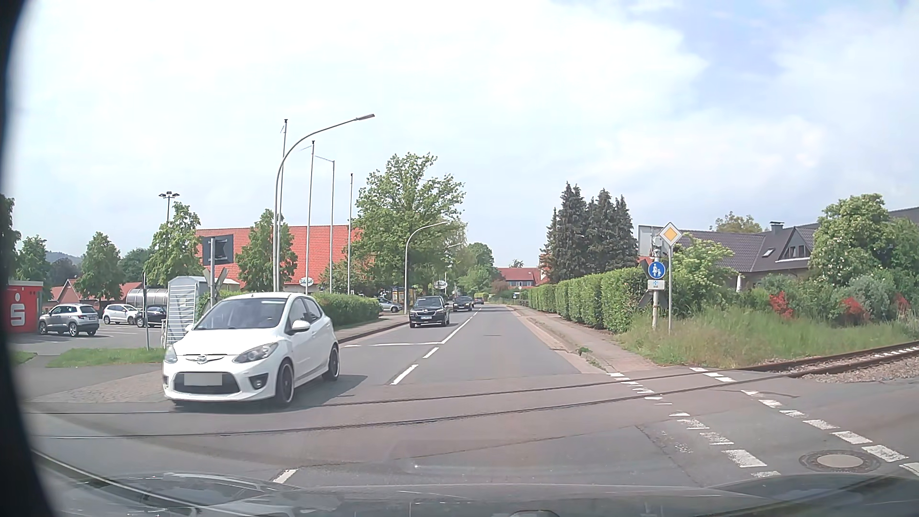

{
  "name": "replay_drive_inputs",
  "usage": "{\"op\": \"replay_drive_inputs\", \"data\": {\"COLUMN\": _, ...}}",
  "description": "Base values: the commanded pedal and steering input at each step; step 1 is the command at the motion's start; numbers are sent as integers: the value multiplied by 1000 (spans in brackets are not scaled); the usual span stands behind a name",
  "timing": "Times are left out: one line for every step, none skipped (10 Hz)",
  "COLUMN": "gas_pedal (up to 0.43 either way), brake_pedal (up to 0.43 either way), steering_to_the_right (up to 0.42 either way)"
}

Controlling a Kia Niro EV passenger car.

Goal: Follow the waypoints while adhering to traffic rules and regulations

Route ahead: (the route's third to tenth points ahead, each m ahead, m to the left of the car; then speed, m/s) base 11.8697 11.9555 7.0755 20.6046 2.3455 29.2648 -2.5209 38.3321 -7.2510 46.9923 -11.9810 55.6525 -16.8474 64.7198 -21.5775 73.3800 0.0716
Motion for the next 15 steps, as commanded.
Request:
{"op": "replay_drive_inputs", "data": {"gas_pedal": 0, "brake_pedal": 171, "steering_to_the_right": -3}}
{"op": "replay_drive_inputs", "data": {"gas_pedal": 0, "brake_pedal": 165, "steering_to_the_right": -3}}
{"op": "replay_drive_inputs", "data": {"gas_pedal": 0, "brake_pedal": 171, "steering_to_the_right": -3}}
{"op": "replay_drive_inputs", "data": {"gas_pedal": 0, "brake_pedal": 189, "steering_to_the_right": -3}}
{"op": "replay_drive_inputs", "data": {"gas_pedal": 0, "brake_pedal": 207, "steering_to_the_right": -4}}
{"op": "replay_drive_inputs", "data": {"gas_pedal": 0, "brake_pedal": 213, "steering_to_the_right": -4}}
{"op": "replay_drive_inputs", "data": {"gas_pedal": 0, "brake_pedal": 213, "steering_to_the_right": -4}}
{"op": "replay_drive_inputs", "data": {"gas_pedal": 0, "brake_pedal": 220, "steering_to_the_right": -4}}
{"op": "replay_drive_inputs", "data": {"gas_pedal": 0, "brake_pedal": 226, "steering_to_the_right": -5}}
{"op": "replay_drive_inputs", "data": {"gas_pedal": 0, "brake_pedal": 220, "steering_to_the_right": -4}}
{"op": "replay_drive_inputs", "data": {"gas_pedal": 0, "brake_pedal": 226, "steering_to_the_right": -5}}
{"op": "replay_drive_inputs", "data": {"gas_pedal": 0, "brake_pedal": 226, "steering_to_the_right": -5}}
{"op": "replay_drive_inputs", "data": {"gas_pedal": 0, "brake_pedal": 226, "steering_to_the_right": -5}}
{"op": "replay_drive_inputs", "data": {"gas_pedal": 0, "brake_pedal": 226, "steering_to_the_right": -5}}
{"op": "replay_drive_inputs", "data": {"gas_pedal": 0, "brake_pedal": 226, "steering_to_the_right": -6}}
